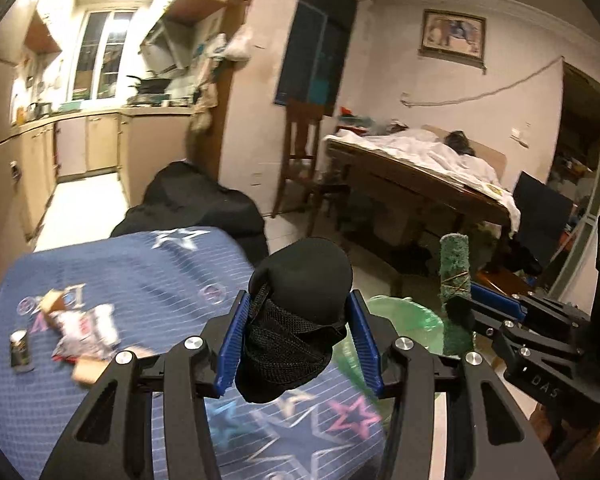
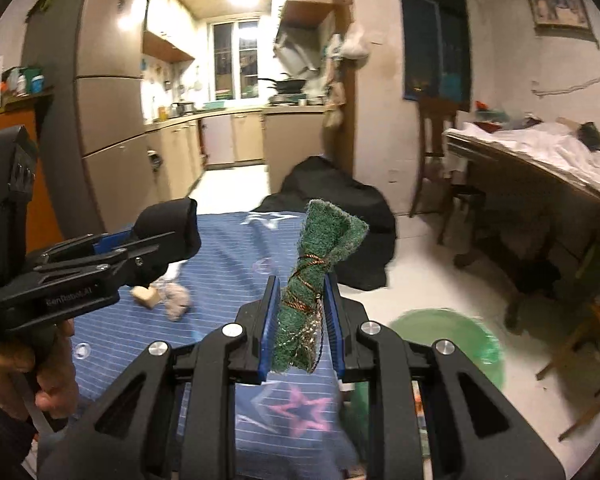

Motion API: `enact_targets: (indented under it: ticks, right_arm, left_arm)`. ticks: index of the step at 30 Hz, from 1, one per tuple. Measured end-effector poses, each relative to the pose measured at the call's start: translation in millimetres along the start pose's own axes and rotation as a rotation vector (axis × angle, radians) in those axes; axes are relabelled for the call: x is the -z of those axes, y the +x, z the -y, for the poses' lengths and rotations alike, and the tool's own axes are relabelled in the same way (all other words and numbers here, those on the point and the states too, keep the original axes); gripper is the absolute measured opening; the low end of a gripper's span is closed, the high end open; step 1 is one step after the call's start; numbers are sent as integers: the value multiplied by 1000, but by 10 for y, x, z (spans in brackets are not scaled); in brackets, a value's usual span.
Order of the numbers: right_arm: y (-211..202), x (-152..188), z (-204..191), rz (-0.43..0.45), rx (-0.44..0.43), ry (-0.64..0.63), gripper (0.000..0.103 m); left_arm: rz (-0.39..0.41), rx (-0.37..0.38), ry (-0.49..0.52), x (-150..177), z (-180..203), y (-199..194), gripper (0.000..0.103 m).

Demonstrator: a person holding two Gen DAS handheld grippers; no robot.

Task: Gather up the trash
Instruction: 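Carry the black sock and green scrubber over the green bin and open both tools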

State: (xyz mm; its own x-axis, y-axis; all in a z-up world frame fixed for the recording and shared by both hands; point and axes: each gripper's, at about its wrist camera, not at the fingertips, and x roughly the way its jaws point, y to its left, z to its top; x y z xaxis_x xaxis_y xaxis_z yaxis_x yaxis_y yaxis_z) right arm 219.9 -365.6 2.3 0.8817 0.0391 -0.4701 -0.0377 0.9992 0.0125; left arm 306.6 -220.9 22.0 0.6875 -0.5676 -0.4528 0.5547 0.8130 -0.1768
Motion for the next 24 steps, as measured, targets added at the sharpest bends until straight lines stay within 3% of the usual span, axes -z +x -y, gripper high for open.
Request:
enact_targets:
  ticks: [12,24]
  right_arm:
    - [-5,94,1120,-85,134,92,21]
    - [434,241,1758,-277,92,212,21]
  left_arm:
    - [-98,125,69,-240,1028,1042,50]
    - [-259,161,92,-118,1444,2123,50]
